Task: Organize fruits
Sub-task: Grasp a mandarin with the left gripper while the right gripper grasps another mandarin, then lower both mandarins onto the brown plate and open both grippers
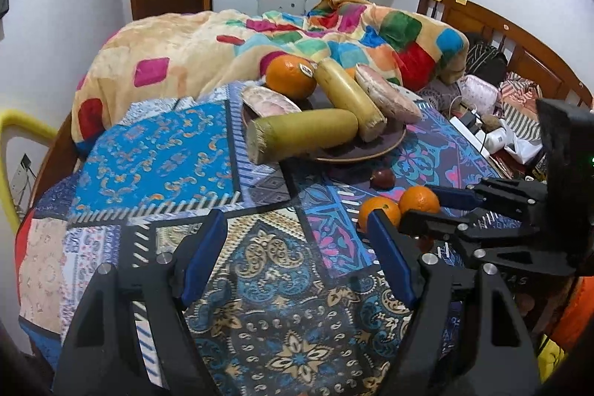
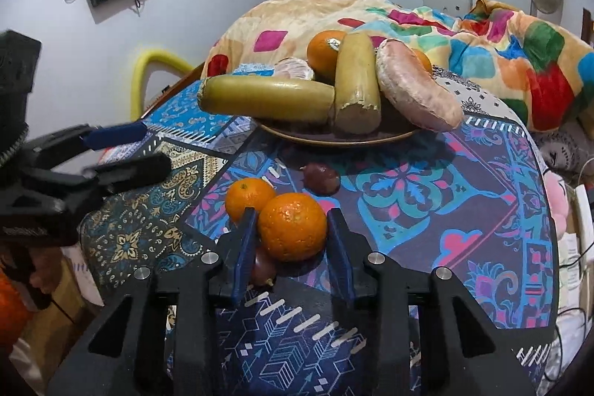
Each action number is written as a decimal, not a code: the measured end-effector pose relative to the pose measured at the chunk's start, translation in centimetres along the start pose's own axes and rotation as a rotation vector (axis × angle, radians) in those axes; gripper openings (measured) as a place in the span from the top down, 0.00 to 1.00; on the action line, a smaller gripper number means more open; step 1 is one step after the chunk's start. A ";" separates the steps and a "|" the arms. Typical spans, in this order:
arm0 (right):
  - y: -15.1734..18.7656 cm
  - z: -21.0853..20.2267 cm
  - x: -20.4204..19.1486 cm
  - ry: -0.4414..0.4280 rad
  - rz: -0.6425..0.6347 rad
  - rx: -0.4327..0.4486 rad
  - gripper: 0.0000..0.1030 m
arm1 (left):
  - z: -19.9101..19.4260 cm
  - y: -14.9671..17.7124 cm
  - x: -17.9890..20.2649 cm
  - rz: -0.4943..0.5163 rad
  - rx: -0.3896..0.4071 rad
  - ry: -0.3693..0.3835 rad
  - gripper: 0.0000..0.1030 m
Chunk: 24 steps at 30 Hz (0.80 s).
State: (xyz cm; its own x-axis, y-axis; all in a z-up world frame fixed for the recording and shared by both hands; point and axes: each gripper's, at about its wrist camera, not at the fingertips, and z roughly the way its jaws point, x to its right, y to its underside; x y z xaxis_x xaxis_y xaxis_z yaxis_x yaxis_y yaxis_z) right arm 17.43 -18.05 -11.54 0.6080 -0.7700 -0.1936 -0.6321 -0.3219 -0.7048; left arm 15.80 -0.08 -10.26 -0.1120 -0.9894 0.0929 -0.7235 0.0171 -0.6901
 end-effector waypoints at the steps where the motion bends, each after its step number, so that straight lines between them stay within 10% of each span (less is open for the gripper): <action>1: 0.0 -0.3 0.1 0.007 -0.002 0.010 0.67 | 0.2 0.0 0.2 -0.003 -0.005 0.008 0.25; 12: 0.0 -3.4 2.7 0.089 0.002 0.063 0.66 | 3.0 -0.2 3.1 0.006 -0.056 0.060 0.28; 24: 0.7 -3.5 3.7 0.085 0.018 0.060 0.66 | 5.2 -0.3 5.0 0.021 -0.100 0.114 0.67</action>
State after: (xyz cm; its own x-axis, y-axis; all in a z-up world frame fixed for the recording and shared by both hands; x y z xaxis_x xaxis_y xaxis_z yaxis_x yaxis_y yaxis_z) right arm 17.56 -23.05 -10.37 0.5524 -0.8200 -0.1496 -0.6113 -0.2764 -0.7416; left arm 18.95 -5.81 -13.30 -0.2002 -0.9658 0.1647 -0.7841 0.0572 -0.6180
